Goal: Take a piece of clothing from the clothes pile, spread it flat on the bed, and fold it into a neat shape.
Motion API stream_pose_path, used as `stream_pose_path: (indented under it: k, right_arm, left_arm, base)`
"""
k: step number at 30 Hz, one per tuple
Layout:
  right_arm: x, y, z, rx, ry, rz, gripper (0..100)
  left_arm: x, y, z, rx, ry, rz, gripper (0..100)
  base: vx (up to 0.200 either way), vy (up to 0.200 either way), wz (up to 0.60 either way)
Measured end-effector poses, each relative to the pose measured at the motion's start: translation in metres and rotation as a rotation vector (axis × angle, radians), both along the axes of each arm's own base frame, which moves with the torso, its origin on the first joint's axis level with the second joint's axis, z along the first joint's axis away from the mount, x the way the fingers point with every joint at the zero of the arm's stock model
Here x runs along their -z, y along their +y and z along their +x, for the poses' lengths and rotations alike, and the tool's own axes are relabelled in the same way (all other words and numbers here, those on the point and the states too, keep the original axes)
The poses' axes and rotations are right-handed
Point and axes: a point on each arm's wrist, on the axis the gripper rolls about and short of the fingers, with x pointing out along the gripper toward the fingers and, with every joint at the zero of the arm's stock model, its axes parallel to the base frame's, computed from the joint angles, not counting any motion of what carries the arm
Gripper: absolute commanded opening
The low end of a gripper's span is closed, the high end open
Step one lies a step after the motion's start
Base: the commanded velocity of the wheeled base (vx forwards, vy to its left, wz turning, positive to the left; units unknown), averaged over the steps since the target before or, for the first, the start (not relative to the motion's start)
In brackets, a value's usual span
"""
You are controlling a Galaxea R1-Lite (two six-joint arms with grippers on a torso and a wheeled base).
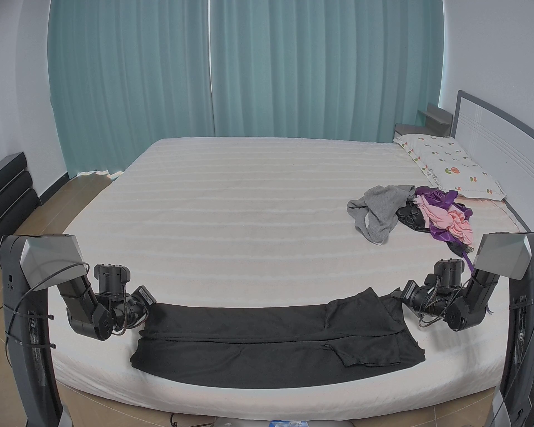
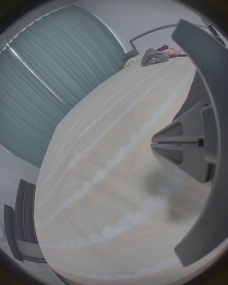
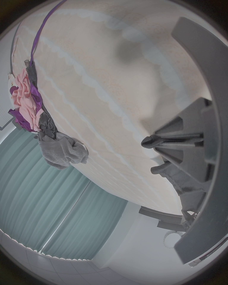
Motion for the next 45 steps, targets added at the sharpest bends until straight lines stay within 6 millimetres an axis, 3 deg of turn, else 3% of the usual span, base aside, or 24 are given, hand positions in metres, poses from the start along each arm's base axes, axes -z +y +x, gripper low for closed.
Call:
stream_pose_path:
  k: [12, 13, 14, 20, 27, 33, 39, 45]
  right_arm:
    - [0.001, -0.005, 0.001, 0.014, -0.004, 0.001, 0]
    - [0.001, -0.005, 0.001, 0.014, -0.004, 0.001, 100]
    - [0.001, -0.005, 0.001, 0.015, -0.004, 0.001, 100]
    - [-0.003, -0.005, 0.0, 0.014, -0.032, 0.002, 100]
    - [-0.026, -0.004, -0.013, -0.001, -0.113, 0.01, 100]
    - [-0.038, 0.022, -0.029, -0.144, -0.136, 0.031, 100]
    - [-0.024, 0.037, -0.035, -0.256, -0.134, -0.051, 100]
    - [-0.009, 0.039, -0.034, -0.293, -0.117, -0.082, 100]
  left_arm:
    - [0.0, 0.0, 0.0, -0.001, 0.001, 0.0, 0]
    - [0.0, 0.0, 0.0, -0.001, 0.001, -0.001, 0]
    - [0.0, 0.0, 0.0, -0.002, 0.0, -0.002, 100]
    - [0.0, 0.0, -0.001, -0.005, 0.005, -0.007, 100]
    - [-0.002, 0.004, -0.001, -0.034, -0.001, -0.047, 100]
    - [-0.008, 0.017, -0.005, -0.069, -0.001, -0.107, 100]
    - [-0.017, 0.023, -0.012, -0.056, -0.005, -0.186, 100]
    - [-0.021, 0.025, -0.015, -0.055, -0.014, -0.195, 100]
  base:
    - [0.0, 0.0, 0.0]
    - [0.0, 0.0, 0.0]
    - [0.0, 0.0, 0.0]
    - [0.0, 0.0, 0.0]
    - [0.0, 0.0, 0.0]
    - [0.0, 0.0, 0.0]
    - [0.0, 0.0, 0.0]
    - [0.0, 0.0, 0.0]
